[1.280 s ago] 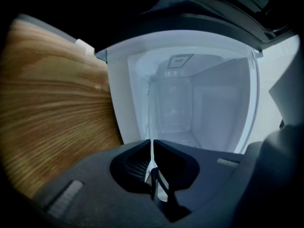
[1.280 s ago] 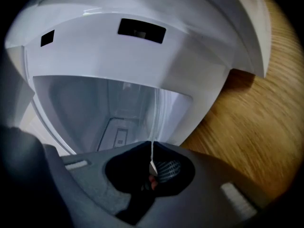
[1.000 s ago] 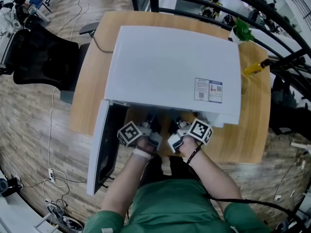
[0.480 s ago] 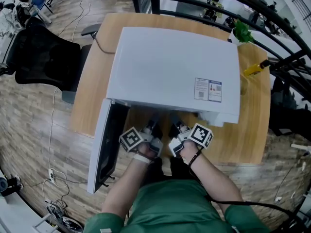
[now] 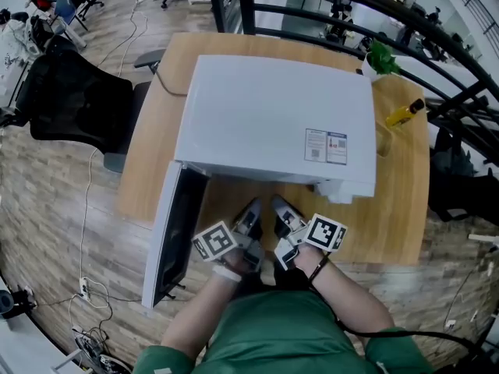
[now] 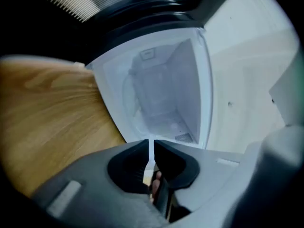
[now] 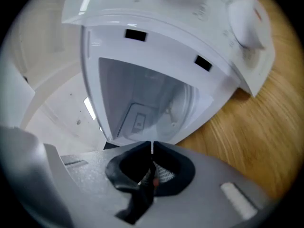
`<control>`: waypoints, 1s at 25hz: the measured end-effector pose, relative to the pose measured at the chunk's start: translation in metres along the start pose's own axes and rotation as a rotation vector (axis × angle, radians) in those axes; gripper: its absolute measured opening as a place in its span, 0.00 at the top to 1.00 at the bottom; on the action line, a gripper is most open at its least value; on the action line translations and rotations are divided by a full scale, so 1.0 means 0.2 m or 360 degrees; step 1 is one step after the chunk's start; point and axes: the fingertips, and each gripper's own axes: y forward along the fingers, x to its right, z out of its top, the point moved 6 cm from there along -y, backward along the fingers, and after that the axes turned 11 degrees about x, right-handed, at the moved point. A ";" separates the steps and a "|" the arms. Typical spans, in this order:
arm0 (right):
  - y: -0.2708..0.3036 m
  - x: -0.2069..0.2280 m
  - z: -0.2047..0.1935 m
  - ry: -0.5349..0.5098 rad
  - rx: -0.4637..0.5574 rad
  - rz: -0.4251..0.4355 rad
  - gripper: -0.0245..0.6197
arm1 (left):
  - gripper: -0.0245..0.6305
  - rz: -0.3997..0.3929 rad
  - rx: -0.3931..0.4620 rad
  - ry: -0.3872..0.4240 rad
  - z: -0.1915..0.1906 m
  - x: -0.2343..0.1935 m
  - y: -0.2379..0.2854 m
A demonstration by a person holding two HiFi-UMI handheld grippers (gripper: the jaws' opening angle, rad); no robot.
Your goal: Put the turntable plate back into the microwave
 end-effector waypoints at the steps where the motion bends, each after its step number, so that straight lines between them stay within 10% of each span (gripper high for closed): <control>1: -0.02 -0.04 0.01 -0.0094 -0.0017 0.0019 0.93 | 0.92 -0.0006 -0.0017 0.0054 -0.01 0.04 -0.01; 12: -0.19 -0.38 0.18 -0.0655 0.0034 0.0175 0.93 | 0.92 -0.0098 0.0081 0.0486 0.14 0.39 -0.21; 25: -0.32 -0.78 0.22 -0.1457 0.0133 0.0342 0.94 | 0.92 -0.0199 0.0062 0.1490 0.15 0.79 -0.32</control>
